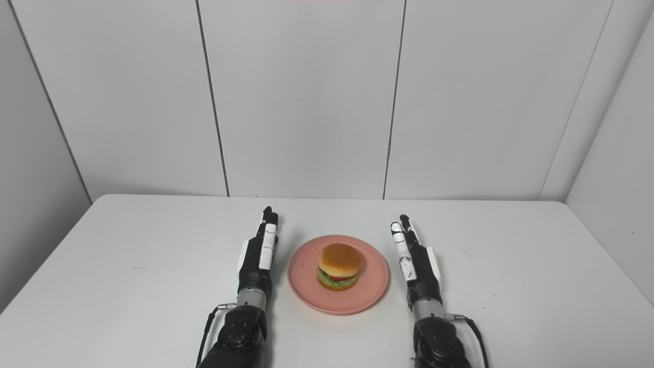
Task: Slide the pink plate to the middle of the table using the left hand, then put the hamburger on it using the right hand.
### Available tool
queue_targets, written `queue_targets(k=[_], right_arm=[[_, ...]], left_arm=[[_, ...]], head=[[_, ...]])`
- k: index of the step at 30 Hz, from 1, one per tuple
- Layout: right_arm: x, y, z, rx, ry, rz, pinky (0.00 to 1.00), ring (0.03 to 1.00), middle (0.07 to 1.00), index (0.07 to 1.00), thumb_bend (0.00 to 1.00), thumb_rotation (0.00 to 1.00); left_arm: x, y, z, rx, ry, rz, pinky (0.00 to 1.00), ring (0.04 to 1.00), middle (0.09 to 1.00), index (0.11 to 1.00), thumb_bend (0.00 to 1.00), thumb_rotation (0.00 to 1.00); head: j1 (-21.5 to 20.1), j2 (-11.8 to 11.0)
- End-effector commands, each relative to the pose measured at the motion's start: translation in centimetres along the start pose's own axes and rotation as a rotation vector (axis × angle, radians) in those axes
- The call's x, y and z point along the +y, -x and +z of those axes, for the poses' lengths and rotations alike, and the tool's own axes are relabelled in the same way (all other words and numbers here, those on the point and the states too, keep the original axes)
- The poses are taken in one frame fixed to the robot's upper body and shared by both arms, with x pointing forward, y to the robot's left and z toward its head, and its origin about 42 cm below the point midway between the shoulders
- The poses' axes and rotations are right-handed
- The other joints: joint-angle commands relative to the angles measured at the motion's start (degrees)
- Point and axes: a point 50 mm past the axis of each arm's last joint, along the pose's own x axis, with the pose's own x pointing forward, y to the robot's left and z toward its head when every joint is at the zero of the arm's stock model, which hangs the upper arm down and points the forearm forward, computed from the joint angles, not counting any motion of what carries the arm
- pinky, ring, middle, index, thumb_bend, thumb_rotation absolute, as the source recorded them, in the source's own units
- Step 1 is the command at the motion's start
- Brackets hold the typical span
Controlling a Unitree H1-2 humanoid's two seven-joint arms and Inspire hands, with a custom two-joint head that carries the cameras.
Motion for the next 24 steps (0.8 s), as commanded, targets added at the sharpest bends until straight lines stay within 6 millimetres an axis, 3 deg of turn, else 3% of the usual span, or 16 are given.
queue_targets(k=[1,24], right_arm=[[0.0,0.4,-0.6,-0.010,-0.015,-0.008,1.00,0.998,0.994,0.960,0.82,1.00],[-1.1,0.2,-1.5,0.036,-0.100,0.023,0.96,0.960,0.977,0.946,0.85,1.00]], left_arm=[[0.7,0.7,-1.1,0.023,-0.010,0.002,1.00,1.000,1.000,0.980,0.91,0.99],[0.8,0.5,-1.1,0.029,-0.019,0.003,1.00,1.000,0.993,0.978,0.92,0.99]], head=[[0.09,0.06],[0.04,0.00]])
